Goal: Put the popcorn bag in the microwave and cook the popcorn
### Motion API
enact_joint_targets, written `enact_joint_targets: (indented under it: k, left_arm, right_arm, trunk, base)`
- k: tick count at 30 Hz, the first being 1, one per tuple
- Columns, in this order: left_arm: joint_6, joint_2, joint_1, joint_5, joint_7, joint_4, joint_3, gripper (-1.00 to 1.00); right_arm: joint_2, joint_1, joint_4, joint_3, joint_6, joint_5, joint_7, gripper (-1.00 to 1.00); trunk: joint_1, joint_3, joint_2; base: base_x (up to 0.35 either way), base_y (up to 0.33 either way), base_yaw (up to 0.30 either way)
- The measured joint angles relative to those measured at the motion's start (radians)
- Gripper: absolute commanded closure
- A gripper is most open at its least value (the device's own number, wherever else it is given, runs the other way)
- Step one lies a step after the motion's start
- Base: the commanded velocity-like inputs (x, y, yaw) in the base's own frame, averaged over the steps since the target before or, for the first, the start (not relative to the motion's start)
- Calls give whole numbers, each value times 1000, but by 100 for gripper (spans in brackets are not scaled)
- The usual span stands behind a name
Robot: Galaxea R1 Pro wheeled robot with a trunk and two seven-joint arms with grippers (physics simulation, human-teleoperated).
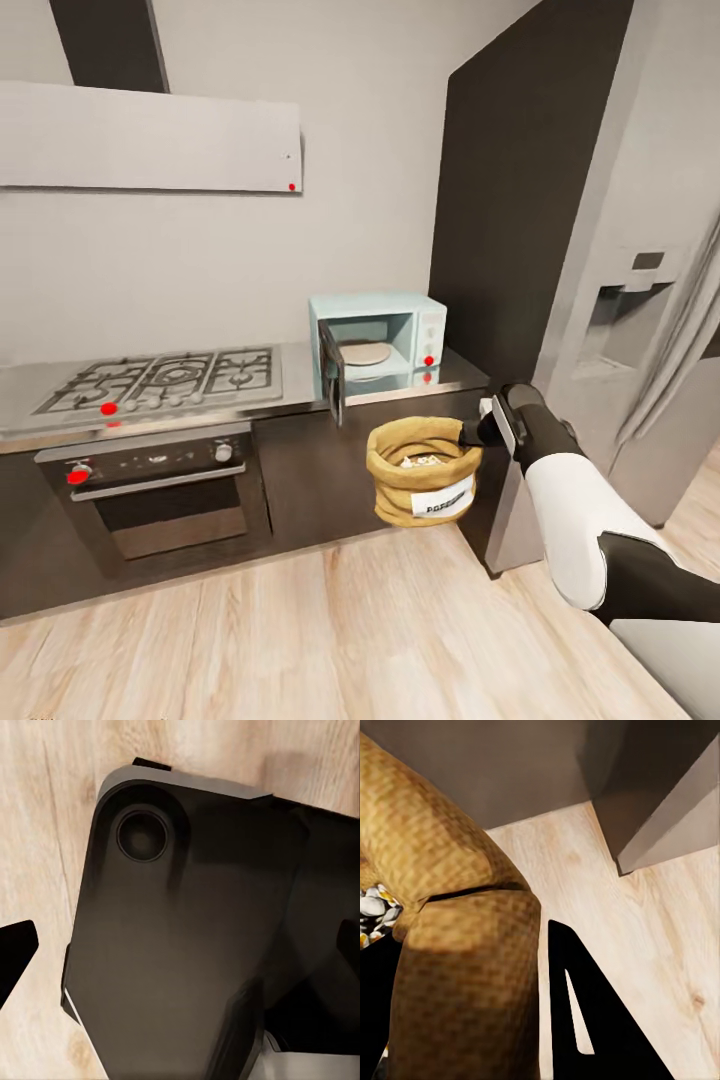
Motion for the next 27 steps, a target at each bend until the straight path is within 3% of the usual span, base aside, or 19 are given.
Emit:
enact_joint_targets:
  k: [12, 15, 19, 27]
  left_arm:
    - [0, 0, 0, 0, 0, 0, -1, -100]
    - [0, -1, 0, 0, 0, 0, -1, -100]
    - [0, -2, 0, -1, 0, 0, -3, -100]
    - [0, -3, 0, -8, 0, -1, -2, -100]
  right_arm:
    - [-3, 0, -1, -1, 0, 1, -2, 100]
    - [-7, 0, -1, -2, 0, 2, -3, 100]
    - [-33, 0, -1, -4, 0, 4, -2, 100]
    - [-38, 0, -1, -5, 0, 1, -2, 100]
  trunk:
    - [0, 0, 0]
    - [0, 0, 0]
    - [1, 0, 0]
    - [0, 0, 0]
  base:
    - [280, -56, 258]
    - [24, 0, 29]
    - [1, 0, 1]
    - [20, -148, 0]
